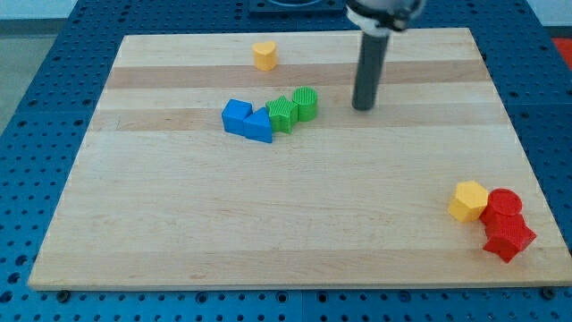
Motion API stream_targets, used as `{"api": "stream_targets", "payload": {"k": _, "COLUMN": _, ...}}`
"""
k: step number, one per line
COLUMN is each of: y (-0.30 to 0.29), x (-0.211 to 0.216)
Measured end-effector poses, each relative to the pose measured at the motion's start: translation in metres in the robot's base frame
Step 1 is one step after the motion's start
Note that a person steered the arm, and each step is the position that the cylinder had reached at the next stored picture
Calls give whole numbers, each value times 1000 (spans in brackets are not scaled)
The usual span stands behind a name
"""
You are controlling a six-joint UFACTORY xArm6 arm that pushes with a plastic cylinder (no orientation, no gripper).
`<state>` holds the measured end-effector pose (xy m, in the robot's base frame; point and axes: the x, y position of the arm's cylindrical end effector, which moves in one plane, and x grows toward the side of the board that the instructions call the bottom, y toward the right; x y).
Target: Push the yellow heart to the bottom side slightly
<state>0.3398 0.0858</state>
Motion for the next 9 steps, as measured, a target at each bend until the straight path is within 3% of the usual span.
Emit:
{"api": "stream_targets", "payload": {"k": 2, "y": -57, "x": -128}}
{"api": "stream_targets", "payload": {"k": 3, "y": -83, "x": -147}}
{"api": "stream_targets", "payload": {"k": 5, "y": -167, "x": -141}}
{"api": "stream_targets", "payload": {"k": 6, "y": -174, "x": -140}}
{"api": "stream_targets", "payload": {"k": 7, "y": -158, "x": -138}}
{"api": "stream_targets", "payload": {"k": 9, "y": -123, "x": -82}}
